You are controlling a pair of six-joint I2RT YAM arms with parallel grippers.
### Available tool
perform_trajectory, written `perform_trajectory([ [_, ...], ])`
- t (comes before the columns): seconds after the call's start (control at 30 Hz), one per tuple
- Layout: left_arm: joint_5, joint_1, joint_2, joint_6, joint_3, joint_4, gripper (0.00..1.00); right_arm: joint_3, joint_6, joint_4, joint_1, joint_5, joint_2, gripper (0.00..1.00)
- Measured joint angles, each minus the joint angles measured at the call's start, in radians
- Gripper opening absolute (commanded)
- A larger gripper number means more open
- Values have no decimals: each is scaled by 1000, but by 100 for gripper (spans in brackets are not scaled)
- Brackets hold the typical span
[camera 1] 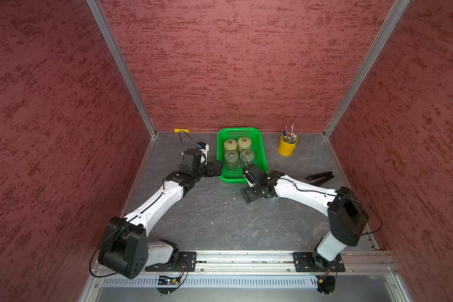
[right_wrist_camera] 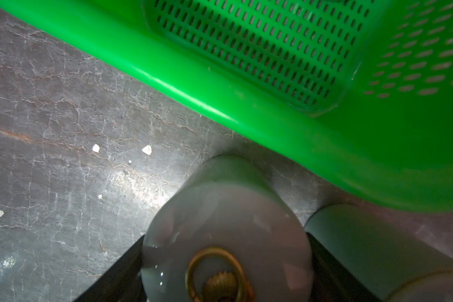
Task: Take the tea canister out of the basket
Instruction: Place the tea canister at the center of the board.
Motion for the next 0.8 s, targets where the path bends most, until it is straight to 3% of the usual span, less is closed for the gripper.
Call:
perform_trajectory([
  [0.43,0,0,0,1,0,0,100,0,8,0,0,1,2,98],
  [0.8,0,0,0,4,0,-7,100,13,8,-8,0,6,-24,98],
])
